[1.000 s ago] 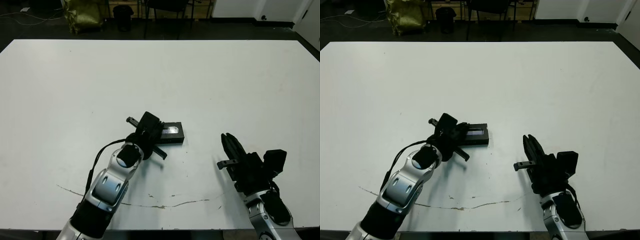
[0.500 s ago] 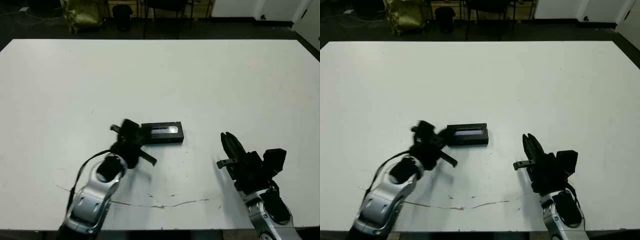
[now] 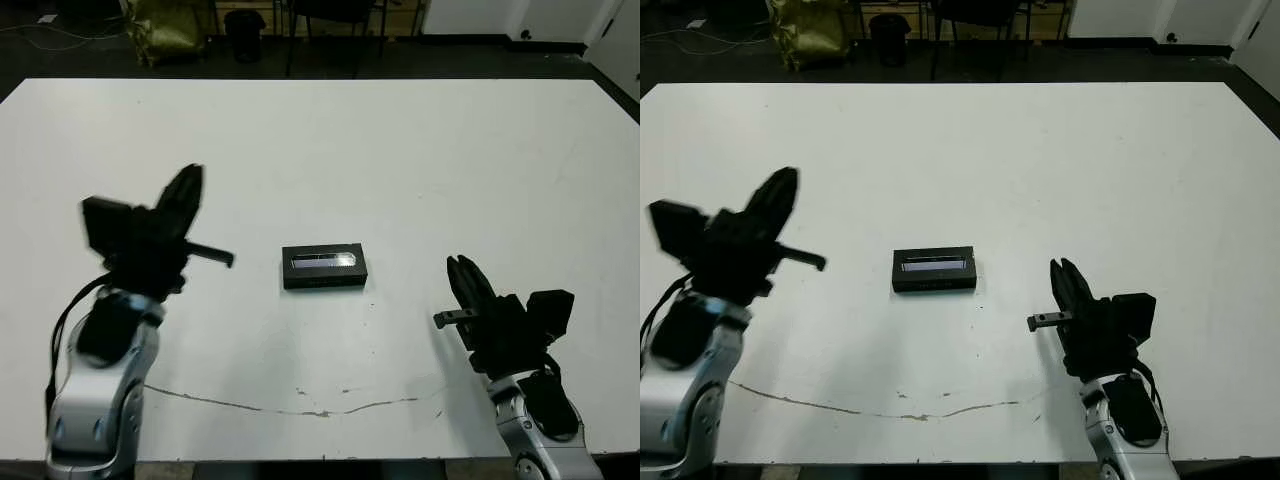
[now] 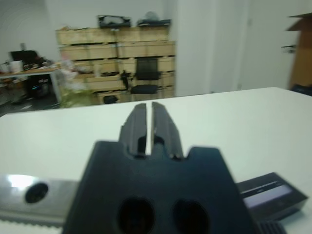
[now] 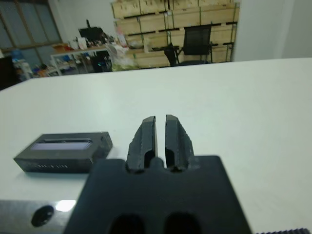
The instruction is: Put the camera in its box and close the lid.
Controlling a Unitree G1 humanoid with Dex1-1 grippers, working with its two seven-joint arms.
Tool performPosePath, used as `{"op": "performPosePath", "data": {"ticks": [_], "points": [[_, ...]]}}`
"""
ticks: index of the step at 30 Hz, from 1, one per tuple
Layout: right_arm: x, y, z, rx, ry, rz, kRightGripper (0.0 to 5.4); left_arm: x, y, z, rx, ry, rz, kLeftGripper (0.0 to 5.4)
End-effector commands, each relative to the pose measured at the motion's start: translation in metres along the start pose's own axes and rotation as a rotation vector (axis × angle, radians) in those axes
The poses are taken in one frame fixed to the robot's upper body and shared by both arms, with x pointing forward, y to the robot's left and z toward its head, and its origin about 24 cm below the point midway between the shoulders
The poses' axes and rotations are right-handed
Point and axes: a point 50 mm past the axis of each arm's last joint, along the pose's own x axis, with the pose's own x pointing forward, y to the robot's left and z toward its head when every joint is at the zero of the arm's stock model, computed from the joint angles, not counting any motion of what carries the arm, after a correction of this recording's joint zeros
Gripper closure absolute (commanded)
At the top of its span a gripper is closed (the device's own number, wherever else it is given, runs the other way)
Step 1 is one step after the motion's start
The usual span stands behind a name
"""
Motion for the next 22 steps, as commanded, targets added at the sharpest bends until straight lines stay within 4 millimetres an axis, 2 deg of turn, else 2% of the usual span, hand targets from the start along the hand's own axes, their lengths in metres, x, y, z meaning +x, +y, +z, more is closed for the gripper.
{"op": "performPosePath", "data": {"ticks": [1,4,10,15,22], "points": [[0.001,-0.002,-0.005,0.010,0.006,-0.004,5.40,-0.011,0.006,-0.018,0.013,0.049,0.050,5.38],[0.002,0.001,-0.004,0.011,0.017,-0.014,5.40,-0.022,0.004,-0.034,-0.003,0.067,0.063,5.38],[0.003,0.008,-0.004,0.014,0.059,-0.052,5.40,-0.044,-0.022,-0.061,-0.064,0.138,0.117,5.38],[0.005,0.009,-0.008,0.021,0.075,-0.065,5.40,-0.048,-0.031,-0.068,-0.087,0.142,0.161,5.38],[0.011,0.012,-0.009,-0.019,0.049,-0.130,5.40,-0.043,-0.029,-0.064,-0.086,0.113,0.152,5.38]]}}
